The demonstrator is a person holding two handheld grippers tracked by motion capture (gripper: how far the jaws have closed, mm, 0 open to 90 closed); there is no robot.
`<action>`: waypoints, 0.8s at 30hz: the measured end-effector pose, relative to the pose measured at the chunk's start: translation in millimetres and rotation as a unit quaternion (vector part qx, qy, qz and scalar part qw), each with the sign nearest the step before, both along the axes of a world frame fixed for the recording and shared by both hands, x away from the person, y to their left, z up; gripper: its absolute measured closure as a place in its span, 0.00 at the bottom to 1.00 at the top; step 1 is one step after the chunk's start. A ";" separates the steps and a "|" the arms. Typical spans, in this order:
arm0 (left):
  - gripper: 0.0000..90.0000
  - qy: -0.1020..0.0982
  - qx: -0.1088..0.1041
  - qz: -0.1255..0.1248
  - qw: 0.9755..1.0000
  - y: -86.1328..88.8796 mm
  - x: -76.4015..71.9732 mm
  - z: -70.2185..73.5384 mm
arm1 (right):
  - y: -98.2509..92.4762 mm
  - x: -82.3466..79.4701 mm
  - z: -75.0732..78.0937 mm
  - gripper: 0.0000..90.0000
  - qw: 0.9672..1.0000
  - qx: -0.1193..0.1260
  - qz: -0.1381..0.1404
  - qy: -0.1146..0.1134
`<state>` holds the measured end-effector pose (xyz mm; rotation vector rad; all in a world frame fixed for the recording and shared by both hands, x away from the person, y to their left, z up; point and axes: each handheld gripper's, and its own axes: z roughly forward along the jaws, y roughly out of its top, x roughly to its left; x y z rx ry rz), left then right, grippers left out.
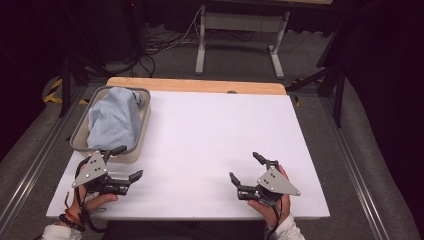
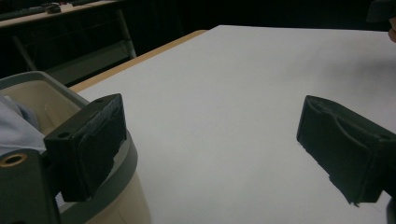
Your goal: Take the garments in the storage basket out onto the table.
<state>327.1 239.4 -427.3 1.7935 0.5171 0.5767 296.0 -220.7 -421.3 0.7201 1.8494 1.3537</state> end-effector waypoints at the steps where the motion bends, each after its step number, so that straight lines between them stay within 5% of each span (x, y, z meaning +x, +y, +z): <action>1: 0.10 -0.004 -0.004 0.000 1.000 0.9 0.9 0.7 | -0.4 0.0 0.1 0.10 1.000 0.001 -0.001 0.000; 15: 0.12 -0.005 -0.022 0.021 1.000 6.8 2.6 2.6 | 4.1 1.0 -0.4 0.11 1.000 -0.006 -0.005 -0.005; 24: 0.11 -0.006 -0.010 0.014 1.000 9.9 8.8 9.7 | 2.8 -1.5 -2.3 0.11 1.000 -0.009 -0.004 -0.006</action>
